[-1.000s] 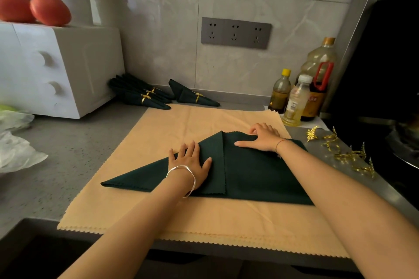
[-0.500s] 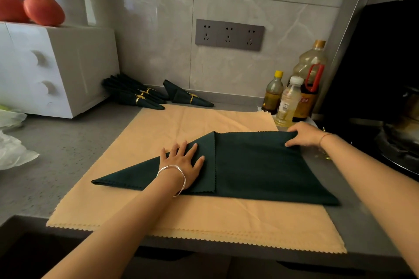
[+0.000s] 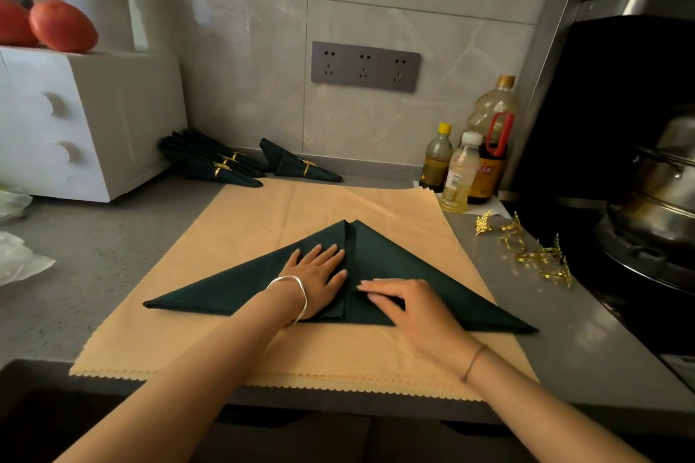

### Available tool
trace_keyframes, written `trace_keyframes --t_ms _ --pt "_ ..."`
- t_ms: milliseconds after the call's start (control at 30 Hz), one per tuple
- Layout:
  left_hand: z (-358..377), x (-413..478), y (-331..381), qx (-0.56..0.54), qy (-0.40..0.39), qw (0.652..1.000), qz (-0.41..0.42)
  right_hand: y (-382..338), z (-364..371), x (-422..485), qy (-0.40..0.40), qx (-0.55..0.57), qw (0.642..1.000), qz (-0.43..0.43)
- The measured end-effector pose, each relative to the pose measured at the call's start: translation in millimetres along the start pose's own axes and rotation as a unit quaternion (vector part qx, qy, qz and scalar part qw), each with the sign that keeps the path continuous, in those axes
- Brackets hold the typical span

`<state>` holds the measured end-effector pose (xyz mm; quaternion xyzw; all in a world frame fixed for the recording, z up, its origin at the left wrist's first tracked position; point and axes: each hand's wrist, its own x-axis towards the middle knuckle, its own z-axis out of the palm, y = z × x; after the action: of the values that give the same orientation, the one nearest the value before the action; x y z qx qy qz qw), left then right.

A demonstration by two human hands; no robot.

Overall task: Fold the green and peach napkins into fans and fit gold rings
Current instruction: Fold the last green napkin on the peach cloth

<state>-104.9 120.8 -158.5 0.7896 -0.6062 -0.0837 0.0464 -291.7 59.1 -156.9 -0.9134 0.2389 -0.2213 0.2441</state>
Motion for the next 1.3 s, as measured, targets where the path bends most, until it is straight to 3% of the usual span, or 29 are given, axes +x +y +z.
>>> trace_keyframes --t_ms 600,700,800,900,1033,1167,1300 --pt "5 3 5 0.02 0.003 1.0 -0.001 -5 7 -19 -0.04 -0.048 0.996 -0.062" --pt "6 5 5 0.026 0.004 1.0 0.002 -11 2 -20 -0.048 -0.011 0.997 -0.051" --pt "6 4 4 0.027 0.002 1.0 0.004 -12 -11 -2 0.025 0.06 0.997 -0.029" --pt "5 3 5 0.025 -0.001 1.0 0.003 0 -16 38 0.077 0.019 0.997 0.01" --pt "4 3 5 0.023 -0.002 1.0 0.0 19 0 92 0.006 -0.102 0.994 0.037" --pt "4 3 5 0.019 -0.002 1.0 -0.002 28 16 106 -0.078 -0.131 0.986 0.071" --pt "4 4 5 0.018 0.002 1.0 -0.003 36 13 90 -0.111 -0.177 0.975 0.076"
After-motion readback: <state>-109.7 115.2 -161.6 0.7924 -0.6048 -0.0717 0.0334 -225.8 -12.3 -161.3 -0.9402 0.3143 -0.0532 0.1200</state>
